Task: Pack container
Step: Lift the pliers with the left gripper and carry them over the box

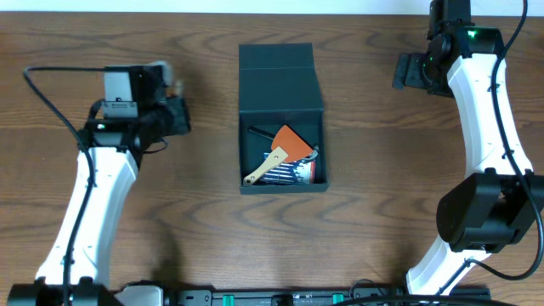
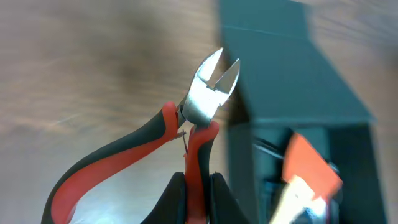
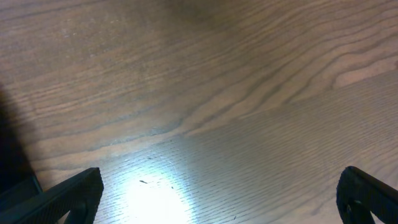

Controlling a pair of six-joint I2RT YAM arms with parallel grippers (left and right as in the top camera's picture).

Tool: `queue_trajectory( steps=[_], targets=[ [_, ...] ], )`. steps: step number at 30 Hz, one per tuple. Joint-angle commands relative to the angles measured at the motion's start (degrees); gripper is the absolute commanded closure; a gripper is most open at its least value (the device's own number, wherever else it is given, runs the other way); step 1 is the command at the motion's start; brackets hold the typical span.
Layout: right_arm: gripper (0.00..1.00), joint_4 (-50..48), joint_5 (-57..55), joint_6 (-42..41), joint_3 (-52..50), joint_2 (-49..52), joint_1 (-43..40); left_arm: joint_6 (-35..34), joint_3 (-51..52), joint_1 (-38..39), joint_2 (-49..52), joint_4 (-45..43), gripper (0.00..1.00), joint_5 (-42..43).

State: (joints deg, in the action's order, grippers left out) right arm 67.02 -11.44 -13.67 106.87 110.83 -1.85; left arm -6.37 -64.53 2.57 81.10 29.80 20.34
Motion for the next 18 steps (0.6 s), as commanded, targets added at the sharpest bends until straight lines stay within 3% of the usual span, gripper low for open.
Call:
queue_trajectory(
  steps=[1,14,18],
  targets=[
    [0.01,0.1,-0.5,-1.1,1.2,-0.8,-0.2,9.2,-0.3,3.7,-1.8,-0.8,0.94,6.4],
    [0.01,0.1,-0.5,-1.1,1.2,-0.8,-0.2,27.9,-0.3,21.0,-1.8,-2.1,0.94,12.5],
    [0.01,0.1,-0.6,-1.1,1.2,-0.8,-0.2,29.7,-0.3,24.1,-0.9,-2.3,0.94,11.8]
  ],
)
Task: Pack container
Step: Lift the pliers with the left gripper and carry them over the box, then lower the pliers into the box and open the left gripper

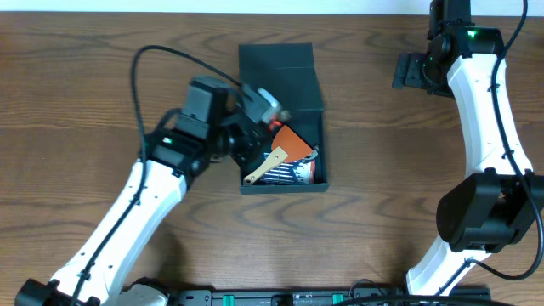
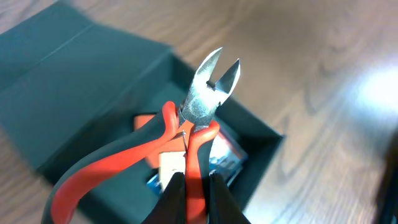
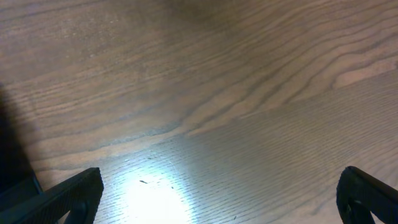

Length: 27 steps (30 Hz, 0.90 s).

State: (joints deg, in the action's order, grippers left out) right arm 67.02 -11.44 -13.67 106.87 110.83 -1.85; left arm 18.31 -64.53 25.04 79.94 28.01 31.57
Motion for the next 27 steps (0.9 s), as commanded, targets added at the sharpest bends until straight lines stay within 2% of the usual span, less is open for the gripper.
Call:
queue_trajectory(
  steps=[1,27],
  targets=[
    [0.01,0.1,-0.5,-1.1,1.2,-0.8,-0.2,5.0,-0.3,1.9,0.6,-0.5,0.94,0.5],
    [0.01,0.1,-0.5,-1.1,1.2,-0.8,-0.2,5.2,-0.3,4.8,21.2,-2.5,0.94,0.6]
  ],
)
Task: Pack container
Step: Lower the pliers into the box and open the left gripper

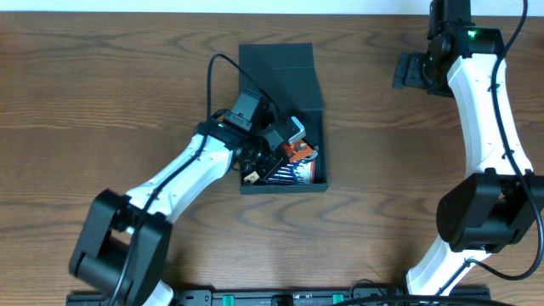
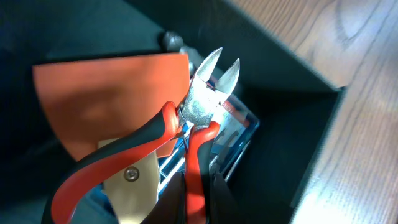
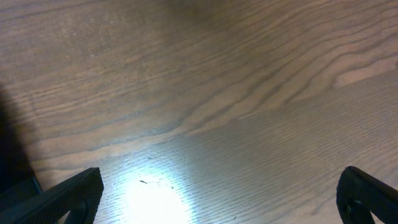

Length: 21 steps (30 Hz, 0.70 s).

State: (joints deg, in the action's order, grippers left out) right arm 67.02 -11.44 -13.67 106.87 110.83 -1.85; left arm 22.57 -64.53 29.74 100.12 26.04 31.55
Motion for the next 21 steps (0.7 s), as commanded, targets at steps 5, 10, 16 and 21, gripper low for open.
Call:
queue_trajectory(
  steps=[5,10,16,21],
  targets=[
    [0.01,0.1,-0.5,-1.1,1.2,-0.8,-0.2,1.0,-0.3,0.1,2.6,-1.2,0.85,0.6],
    [0.01,0.1,-0.5,-1.1,1.2,-0.8,-0.2,1.0,-0.3,0.1,2.6,-1.5,0.78,0.5],
    [0.01,0.1,-0.5,-1.1,1.2,-0.8,-0.2,-0.4,-0.3,0.1,2.5,-1.7,0.60,0.6],
    [0.01,0.1,-0.6,-1.1,1.2,-0.8,-0.2,-6.0,-0.4,0.1,0.7,-3.5,0.55,0.6]
  ],
)
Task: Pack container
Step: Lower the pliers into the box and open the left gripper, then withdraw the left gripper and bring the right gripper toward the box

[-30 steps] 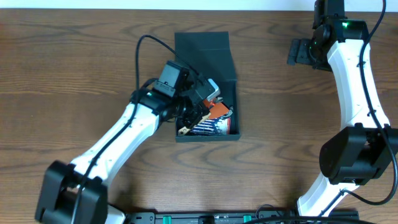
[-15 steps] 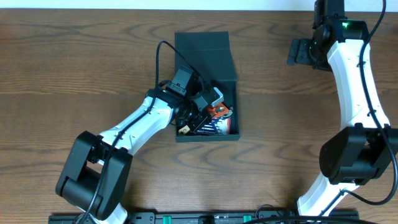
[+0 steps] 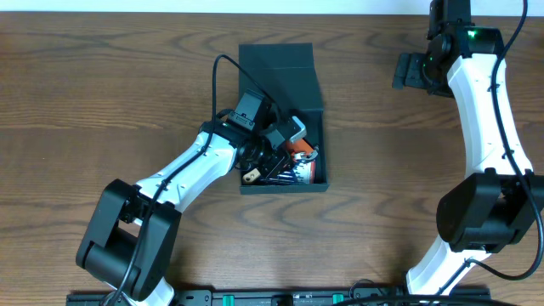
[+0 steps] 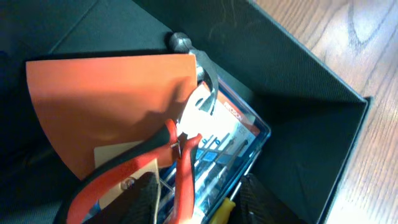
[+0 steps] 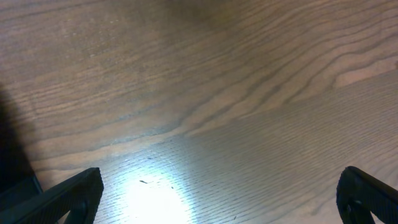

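Observation:
The dark green box [image 3: 280, 189] stands open at the table's middle, its lid [image 3: 277, 61] folded back. My left gripper [image 4: 208, 202] is down inside the box, open. Between its spread fingers [image 4: 152, 193] lie the red-and-black cutting pliers [image 4: 180, 163], resting on an orange card [image 4: 106, 93] and a blue packet [image 4: 231, 135]. A yellow-handled item [image 4: 221, 214] shows under the packet's edge. In the overhead view the left gripper [image 3: 270, 153] hides most of the contents. My right gripper [image 5: 217, 199] is open over bare wood at the far right [image 3: 412, 72].
The box's inner wall [image 4: 292, 81] rises close to the right of my left fingers. A round metal tool head [image 4: 179, 42] pokes out behind the orange card. Brown wooden table [image 3: 127, 68] surrounds the box.
My left gripper has opened and let go of the pliers, which now lie on the orange card and blue packet. The right arm has not moved.
My left gripper held the pliers at the table's left, beside the box. Then it carried them over the open box, then down among the contents, still shut on a handle. Now it is open with the pliers lying inside. The right gripper stayed open throughout.

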Controlling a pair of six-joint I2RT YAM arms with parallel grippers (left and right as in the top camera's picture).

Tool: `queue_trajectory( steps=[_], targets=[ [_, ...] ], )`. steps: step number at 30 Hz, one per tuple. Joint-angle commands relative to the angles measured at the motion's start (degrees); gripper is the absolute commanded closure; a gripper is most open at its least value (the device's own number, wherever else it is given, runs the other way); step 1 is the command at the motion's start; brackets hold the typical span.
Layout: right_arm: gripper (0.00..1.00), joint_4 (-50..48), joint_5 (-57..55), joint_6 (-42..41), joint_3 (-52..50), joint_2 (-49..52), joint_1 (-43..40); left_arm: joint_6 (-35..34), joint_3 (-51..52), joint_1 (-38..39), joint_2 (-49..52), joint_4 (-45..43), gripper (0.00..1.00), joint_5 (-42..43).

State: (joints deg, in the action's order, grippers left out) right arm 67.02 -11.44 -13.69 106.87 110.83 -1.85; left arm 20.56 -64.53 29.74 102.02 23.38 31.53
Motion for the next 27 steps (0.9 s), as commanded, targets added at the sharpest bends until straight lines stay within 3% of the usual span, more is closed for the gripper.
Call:
queue_trajectory(
  steps=[1,4,7,11,18,24,27],
  targets=[
    [0.01,0.1,-0.5,-1.0,1.2,-0.8,-0.2,-5.2,-0.6,0.1,-1.8,-1.3,0.51,0.6],
    [0.01,0.1,-0.5,-1.0,1.2,-0.8,-0.2,-8.2,-1.3,0.1,-4.6,-2.6,0.41,0.6],
    [0.01,0.1,-0.5,-1.0,1.2,-0.8,-0.2,-10.8,-1.4,0.1,-8.4,-4.9,0.20,0.6],
    [0.01,0.1,-0.5,-1.0,1.2,-0.8,-0.2,-15.1,-1.4,0.1,-14.3,-8.6,0.02,0.6],
    [0.01,0.1,-0.5,-1.0,1.2,-0.8,0.1,-23.8,-1.4,0.1,-22.1,-11.8,0.01,-3.9],
    [0.01,0.0,-0.5,-1.0,1.2,-0.8,0.1,-36.8,-1.4,-0.2,-23.8,-6.4,0.01,-24.2],
    [0.01,-0.4,0.0,-1.1,1.2,-0.8,0.1,-39.7,-1.4,-1.6,-23.6,-3.8,0.02,-29.7]
  ],
)
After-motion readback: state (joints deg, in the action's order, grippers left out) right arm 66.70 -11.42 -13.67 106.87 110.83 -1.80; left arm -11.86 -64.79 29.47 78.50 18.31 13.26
